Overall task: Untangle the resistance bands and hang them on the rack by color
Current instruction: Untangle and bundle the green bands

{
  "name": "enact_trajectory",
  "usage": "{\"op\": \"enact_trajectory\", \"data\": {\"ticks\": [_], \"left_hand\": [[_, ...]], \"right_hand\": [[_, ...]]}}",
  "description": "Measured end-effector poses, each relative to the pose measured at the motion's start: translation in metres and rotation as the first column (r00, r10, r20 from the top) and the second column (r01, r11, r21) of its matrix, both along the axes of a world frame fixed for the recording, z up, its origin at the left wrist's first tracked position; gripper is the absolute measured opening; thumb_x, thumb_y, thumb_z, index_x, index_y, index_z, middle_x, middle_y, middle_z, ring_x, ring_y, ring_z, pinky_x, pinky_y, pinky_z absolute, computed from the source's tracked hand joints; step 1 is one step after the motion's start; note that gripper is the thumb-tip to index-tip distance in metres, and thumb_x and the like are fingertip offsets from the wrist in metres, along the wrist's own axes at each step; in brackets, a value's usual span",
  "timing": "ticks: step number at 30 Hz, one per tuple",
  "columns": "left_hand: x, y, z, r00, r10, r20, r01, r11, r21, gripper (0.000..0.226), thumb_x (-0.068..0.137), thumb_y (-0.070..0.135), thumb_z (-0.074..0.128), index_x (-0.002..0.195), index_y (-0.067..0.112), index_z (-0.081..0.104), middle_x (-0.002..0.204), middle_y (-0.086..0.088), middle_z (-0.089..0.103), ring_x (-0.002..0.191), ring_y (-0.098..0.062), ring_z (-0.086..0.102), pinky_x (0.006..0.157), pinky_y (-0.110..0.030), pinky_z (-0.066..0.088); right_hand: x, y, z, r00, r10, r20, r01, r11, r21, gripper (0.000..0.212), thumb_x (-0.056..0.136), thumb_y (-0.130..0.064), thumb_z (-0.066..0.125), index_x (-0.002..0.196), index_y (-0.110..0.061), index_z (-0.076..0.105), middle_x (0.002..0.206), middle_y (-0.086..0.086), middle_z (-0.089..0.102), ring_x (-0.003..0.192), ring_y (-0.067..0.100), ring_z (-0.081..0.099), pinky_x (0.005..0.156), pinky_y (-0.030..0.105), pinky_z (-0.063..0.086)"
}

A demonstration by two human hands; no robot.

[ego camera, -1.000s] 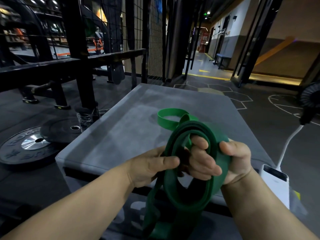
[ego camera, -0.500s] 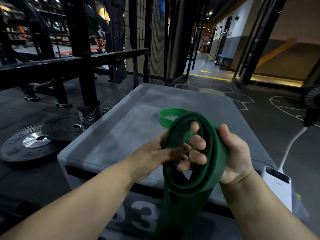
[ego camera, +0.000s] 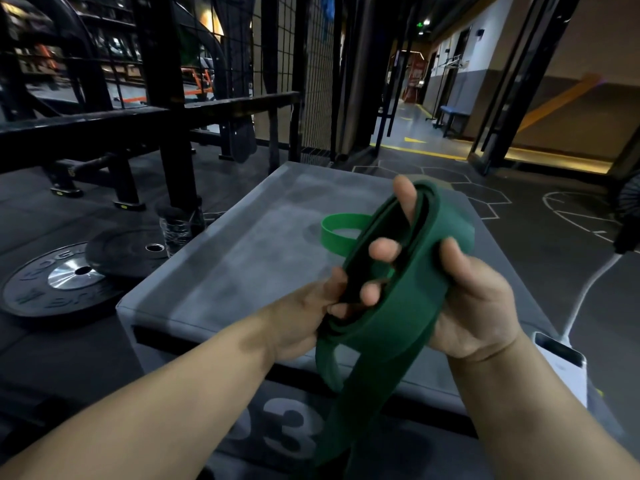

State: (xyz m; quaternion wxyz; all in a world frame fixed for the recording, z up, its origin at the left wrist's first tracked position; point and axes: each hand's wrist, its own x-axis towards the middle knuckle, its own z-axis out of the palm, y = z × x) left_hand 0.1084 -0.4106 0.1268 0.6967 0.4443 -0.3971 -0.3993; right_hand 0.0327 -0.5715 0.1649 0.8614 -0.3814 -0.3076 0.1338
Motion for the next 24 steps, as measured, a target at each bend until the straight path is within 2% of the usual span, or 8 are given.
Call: {"op": "enact_trajectory", "data": {"ticks": [2, 4, 7, 10, 14, 16, 21, 24], "left_hand": [[0.008, 0.001, -0.012, 0.995, -0.022, 0.098, 0.012, 0.995, 0.099, 0.072, 0.060, 0.081, 0.060, 0.103, 0.022, 0.065, 0.088, 0.011, 0.063, 0.090, -0.002, 0.059, 0.092, -0.025, 0.050], [0.014, 0.004, -0.018, 0.977, -0.037, 0.212, -0.003, 0.983, 0.184, 0.076, 0.062, 0.078, 0.064, 0.117, 0.025, 0.061, 0.110, 0.007, 0.063, 0.109, -0.012, 0.056, 0.102, -0.043, 0.042], [0.015, 0.007, -0.016, 0.951, -0.155, 0.269, 0.058, 0.940, 0.336, 0.055, 0.066, 0.046, 0.083, 0.113, 0.026, 0.063, 0.105, 0.006, 0.065, 0.101, -0.013, 0.059, 0.092, -0.033, 0.047], [0.012, 0.004, -0.020, 0.903, -0.154, 0.401, -0.065, 0.873, 0.484, 0.035, 0.082, 0.014, 0.073, 0.108, 0.033, 0.061, 0.091, 0.008, 0.061, 0.087, -0.010, 0.057, 0.085, -0.024, 0.048], [0.004, -0.003, -0.028, 0.791, -0.132, 0.598, -0.306, 0.761, 0.572, 0.044, 0.089, 0.010, 0.059, 0.125, 0.034, 0.049, 0.111, 0.012, 0.062, 0.100, -0.006, 0.060, 0.086, -0.013, 0.047], [-0.001, -0.008, -0.036, 0.752, -0.159, 0.640, -0.380, 0.689, 0.617, 0.043, 0.089, 0.010, 0.057, 0.127, 0.029, 0.047, 0.119, 0.009, 0.060, 0.109, -0.007, 0.058, 0.095, -0.018, 0.046], [0.000, -0.015, -0.049, 0.807, 0.012, 0.590, -0.477, 0.602, 0.640, 0.023, 0.090, 0.018, 0.060, 0.110, 0.029, 0.057, 0.116, 0.005, 0.066, 0.109, -0.012, 0.060, 0.098, -0.027, 0.046], [-0.001, -0.011, -0.039, 0.923, 0.207, 0.323, -0.373, 0.685, 0.626, 0.019, 0.100, 0.014, 0.049, 0.112, 0.020, 0.061, 0.115, -0.003, 0.068, 0.104, -0.013, 0.064, 0.090, -0.029, 0.050]], "right_hand": [[0.000, -0.002, 0.002, 1.000, -0.001, -0.012, 0.002, 0.999, 0.053, 0.065, 0.102, -0.024, 0.046, 0.154, -0.033, 0.009, 0.122, 0.024, 0.057, 0.103, 0.040, 0.058, 0.100, 0.062, 0.031], [-0.001, -0.004, 0.005, 1.000, -0.006, -0.010, 0.007, 0.995, 0.100, 0.070, 0.101, -0.023, 0.048, 0.154, -0.035, 0.004, 0.113, 0.024, 0.056, 0.097, 0.035, 0.056, 0.097, 0.060, 0.034], [-0.006, -0.009, 0.012, 0.998, -0.053, 0.018, 0.050, 0.988, 0.143, 0.088, 0.094, -0.007, 0.055, 0.155, -0.027, -0.005, 0.103, 0.018, 0.052, 0.092, 0.027, 0.050, 0.097, 0.053, 0.038], [-0.011, -0.017, 0.024, 0.990, -0.137, 0.038, 0.126, 0.970, 0.208, 0.096, 0.083, 0.010, 0.057, 0.153, -0.019, -0.002, 0.101, 0.014, 0.048, 0.091, 0.024, 0.049, 0.093, 0.045, 0.042], [-0.017, -0.032, 0.037, 0.974, -0.225, 0.027, 0.209, 0.937, 0.280, 0.082, 0.077, 0.017, 0.052, 0.142, -0.013, 0.012, 0.101, 0.012, 0.050, 0.087, 0.022, 0.049, 0.089, 0.039, 0.045], [-0.020, -0.039, 0.041, 0.963, -0.269, 0.011, 0.255, 0.925, 0.283, 0.078, 0.076, 0.016, 0.051, 0.138, -0.013, 0.014, 0.100, 0.010, 0.050, 0.087, 0.021, 0.049, 0.088, 0.037, 0.044], [-0.027, -0.053, 0.047, 0.909, -0.416, -0.030, 0.413, 0.885, 0.215, 0.073, 0.077, 0.009, 0.049, 0.138, -0.014, 0.015, 0.098, 0.006, 0.051, 0.085, 0.017, 0.046, 0.088, 0.034, 0.038], [-0.031, -0.060, 0.051, 0.841, -0.540, -0.039, 0.537, 0.825, 0.176, 0.070, 0.076, 0.007, 0.050, 0.135, -0.013, 0.019, 0.095, 0.006, 0.052, 0.084, 0.017, 0.047, 0.088, 0.034, 0.039]]}}
